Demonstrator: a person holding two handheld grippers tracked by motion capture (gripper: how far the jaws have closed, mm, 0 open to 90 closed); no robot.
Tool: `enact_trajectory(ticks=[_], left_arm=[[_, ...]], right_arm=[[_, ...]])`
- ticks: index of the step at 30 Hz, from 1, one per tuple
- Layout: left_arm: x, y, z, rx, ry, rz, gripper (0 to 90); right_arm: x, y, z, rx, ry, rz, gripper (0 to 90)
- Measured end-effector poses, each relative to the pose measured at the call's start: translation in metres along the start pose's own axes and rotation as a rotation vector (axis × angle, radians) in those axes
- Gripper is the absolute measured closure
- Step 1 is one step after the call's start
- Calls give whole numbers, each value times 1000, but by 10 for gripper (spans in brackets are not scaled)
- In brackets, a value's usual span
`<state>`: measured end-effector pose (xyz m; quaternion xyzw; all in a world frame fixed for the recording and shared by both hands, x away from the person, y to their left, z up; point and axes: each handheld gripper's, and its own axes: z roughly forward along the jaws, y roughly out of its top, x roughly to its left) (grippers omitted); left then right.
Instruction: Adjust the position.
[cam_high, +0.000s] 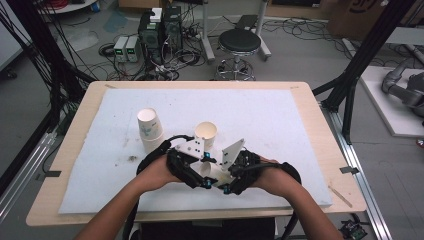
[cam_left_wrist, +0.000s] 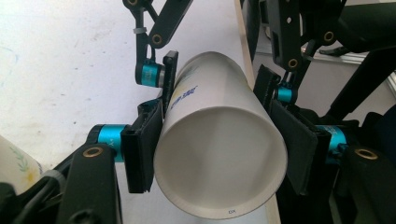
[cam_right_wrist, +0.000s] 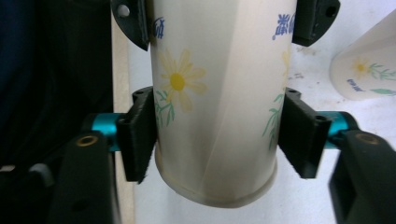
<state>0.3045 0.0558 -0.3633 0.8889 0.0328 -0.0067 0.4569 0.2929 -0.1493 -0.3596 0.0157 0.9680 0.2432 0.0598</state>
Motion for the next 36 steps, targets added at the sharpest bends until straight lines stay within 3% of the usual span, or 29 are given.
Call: enact_trajectory(ticks=[2, 4, 10, 22, 29, 36], left_arm=[[1, -2, -2, -25, 3, -12, 372], [1, -4, -4, -49, 5, -20, 373], [1, -14, -10, -111, 12, -54, 372], [1, -32, -18, -283, 59, -107, 371], [-2, -41, -19, -364, 97, -117, 371], [-2, -43, -20, -452, 94, -120, 372]], right_arm=[[-1, -2, 0, -36, -23, 1, 280], [-2, -7, -3, -81, -40, 35, 207], [-2, -24, -16, -237, -38, 97, 207], [6, -64, -32, -534, -133, 232, 201], [12, -82, -29, -638, -174, 289, 202], [13, -91, -22, -655, -169, 310, 203]])
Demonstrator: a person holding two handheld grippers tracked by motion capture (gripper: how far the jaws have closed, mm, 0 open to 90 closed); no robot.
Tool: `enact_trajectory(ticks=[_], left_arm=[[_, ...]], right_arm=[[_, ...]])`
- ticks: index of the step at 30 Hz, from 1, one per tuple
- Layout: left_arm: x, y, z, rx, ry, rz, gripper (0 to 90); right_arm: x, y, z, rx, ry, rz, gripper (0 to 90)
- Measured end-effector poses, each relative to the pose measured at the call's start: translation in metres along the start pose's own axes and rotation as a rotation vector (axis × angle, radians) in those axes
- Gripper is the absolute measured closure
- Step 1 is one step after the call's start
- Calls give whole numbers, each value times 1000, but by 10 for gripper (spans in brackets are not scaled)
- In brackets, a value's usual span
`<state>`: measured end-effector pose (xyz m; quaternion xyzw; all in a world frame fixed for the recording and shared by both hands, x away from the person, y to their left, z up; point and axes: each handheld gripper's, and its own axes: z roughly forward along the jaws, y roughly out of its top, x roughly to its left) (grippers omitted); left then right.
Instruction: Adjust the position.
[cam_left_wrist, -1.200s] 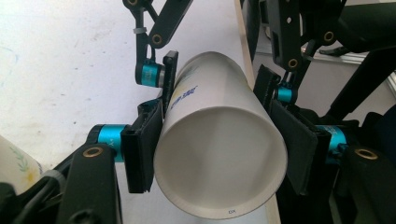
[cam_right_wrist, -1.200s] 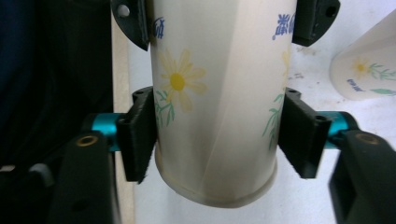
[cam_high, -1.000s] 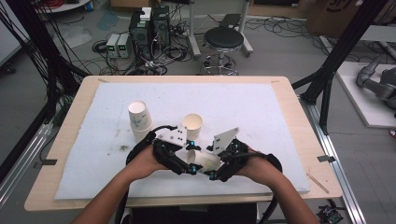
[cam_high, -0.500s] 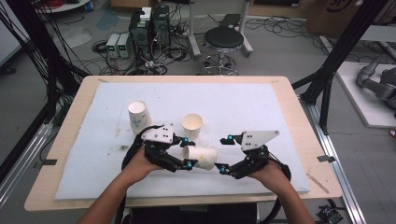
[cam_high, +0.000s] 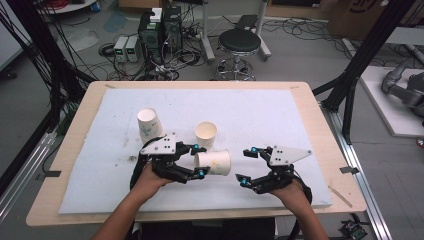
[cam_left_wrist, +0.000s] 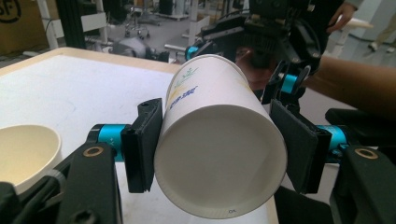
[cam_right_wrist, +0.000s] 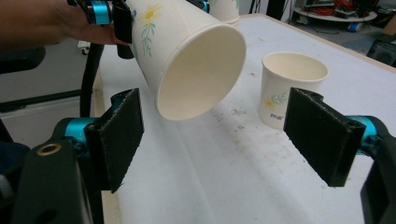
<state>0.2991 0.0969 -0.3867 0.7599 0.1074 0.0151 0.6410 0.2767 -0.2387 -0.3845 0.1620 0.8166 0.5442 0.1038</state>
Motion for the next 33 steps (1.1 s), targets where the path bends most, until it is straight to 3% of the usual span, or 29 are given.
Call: enact_trajectory(ticks=[21, 30, 33], left_arm=[[-7, 1, 12, -24, -76, 21, 373], [-10, 0, 17, -29, -141, 27, 372], [-10, 0, 17, -45, -154, 23, 372]], right_arm=[[3, -3, 12, -23, 113, -13, 203], [2, -5, 18, -59, 191, -19, 210], [2, -5, 17, -80, 224, -24, 258]])
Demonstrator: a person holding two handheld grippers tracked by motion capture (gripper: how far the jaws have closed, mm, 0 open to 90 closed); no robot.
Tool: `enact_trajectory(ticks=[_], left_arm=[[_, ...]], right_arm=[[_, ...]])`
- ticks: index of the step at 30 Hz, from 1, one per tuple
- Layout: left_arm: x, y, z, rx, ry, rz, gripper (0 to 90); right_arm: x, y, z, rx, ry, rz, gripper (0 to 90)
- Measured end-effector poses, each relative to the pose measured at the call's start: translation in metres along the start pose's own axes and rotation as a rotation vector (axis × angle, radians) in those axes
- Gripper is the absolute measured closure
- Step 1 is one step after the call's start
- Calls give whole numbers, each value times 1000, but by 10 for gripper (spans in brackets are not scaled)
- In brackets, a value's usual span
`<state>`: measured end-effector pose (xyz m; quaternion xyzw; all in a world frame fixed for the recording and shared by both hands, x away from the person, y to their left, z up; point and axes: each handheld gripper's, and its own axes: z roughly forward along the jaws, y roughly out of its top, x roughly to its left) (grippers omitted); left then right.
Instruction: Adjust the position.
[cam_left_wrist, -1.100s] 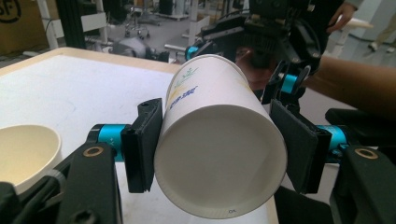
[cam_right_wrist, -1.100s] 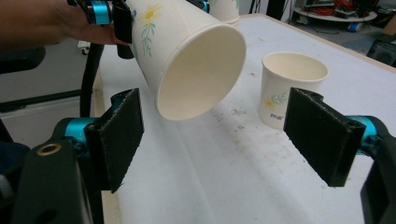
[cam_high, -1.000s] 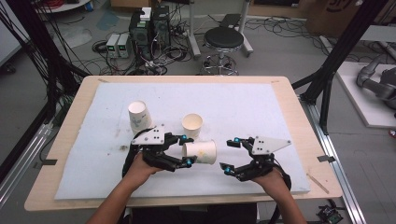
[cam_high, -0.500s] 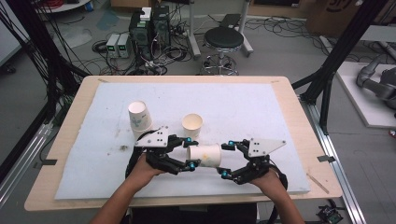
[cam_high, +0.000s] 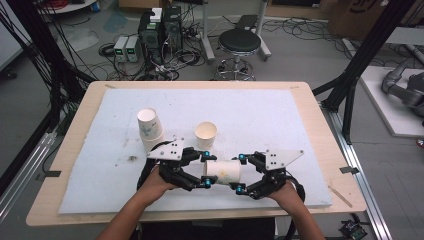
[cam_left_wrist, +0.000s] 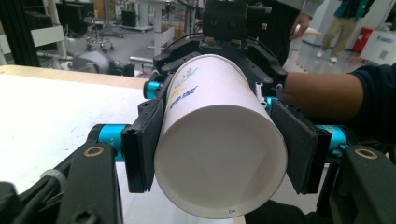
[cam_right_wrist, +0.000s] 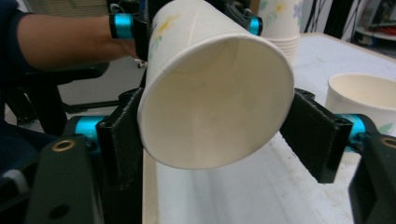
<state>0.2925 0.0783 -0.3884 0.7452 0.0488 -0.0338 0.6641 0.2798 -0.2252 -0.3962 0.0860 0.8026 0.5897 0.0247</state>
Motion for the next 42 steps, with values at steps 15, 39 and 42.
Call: enact_trajectory(ticks=[15, 39, 42], left_arm=[[1, -3, 0, -19, -15, -8, 373], [-2, 11, 0, 243, 126, 46, 151], [-1, 14, 1, 272, 139, 57, 153]], right_arm=[[-1, -2, -1, -28, 32, 8, 291], [-4, 15, -14, 143, -62, 16, 328], [-5, 20, -13, 189, -66, 2, 328]])
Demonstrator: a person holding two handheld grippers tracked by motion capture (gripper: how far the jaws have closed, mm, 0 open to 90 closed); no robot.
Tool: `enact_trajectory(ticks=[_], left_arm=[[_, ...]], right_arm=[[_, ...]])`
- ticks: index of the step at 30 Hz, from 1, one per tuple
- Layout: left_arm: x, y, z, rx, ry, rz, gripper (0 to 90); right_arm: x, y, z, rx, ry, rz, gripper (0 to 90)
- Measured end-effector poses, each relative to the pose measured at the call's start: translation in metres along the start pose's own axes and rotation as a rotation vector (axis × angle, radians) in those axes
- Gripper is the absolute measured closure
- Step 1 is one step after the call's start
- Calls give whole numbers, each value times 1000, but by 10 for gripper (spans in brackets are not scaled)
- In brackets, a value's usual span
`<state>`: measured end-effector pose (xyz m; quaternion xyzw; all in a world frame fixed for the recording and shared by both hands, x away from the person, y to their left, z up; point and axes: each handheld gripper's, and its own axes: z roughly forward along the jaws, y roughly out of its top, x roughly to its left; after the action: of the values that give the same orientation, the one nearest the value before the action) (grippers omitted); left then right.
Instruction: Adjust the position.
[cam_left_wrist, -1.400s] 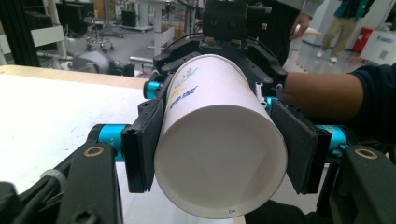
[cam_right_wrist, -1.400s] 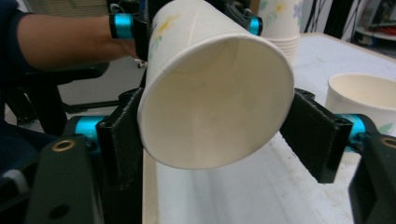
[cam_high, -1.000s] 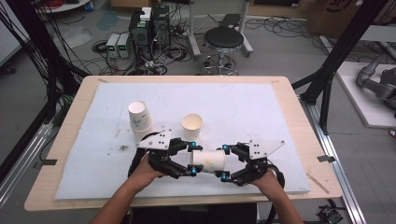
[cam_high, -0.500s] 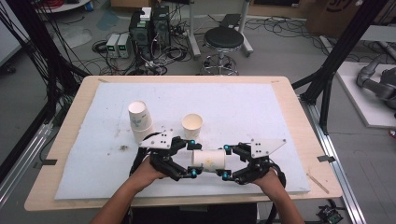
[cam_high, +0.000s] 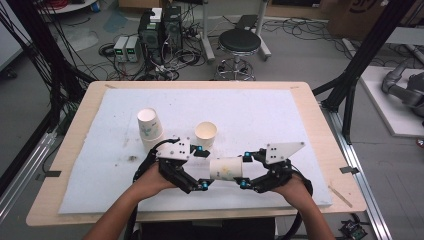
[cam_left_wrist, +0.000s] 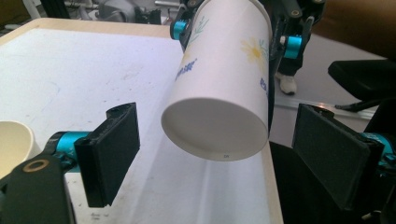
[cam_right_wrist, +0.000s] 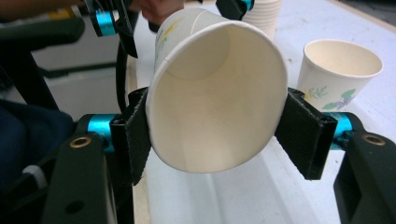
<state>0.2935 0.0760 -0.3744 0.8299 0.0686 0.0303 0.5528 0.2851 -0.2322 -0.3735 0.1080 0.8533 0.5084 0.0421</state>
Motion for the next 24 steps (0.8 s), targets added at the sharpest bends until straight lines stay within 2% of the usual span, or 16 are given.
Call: enact_trajectory(ticks=[7, 14, 20, 24], left_arm=[[2, 3, 5, 78, 14, 29, 157], [2, 8, 9, 148, 14, 52, 170], [0, 11, 13, 188, 5, 75, 177], [1, 10, 16, 212, 7, 76, 185]], right_arm=[[0, 15, 6, 114, -16, -37, 328], [1, 34, 17, 256, -23, -99, 328], [2, 44, 25, 328, -17, -125, 328], [2, 49, 27, 346, -13, -138, 329]])
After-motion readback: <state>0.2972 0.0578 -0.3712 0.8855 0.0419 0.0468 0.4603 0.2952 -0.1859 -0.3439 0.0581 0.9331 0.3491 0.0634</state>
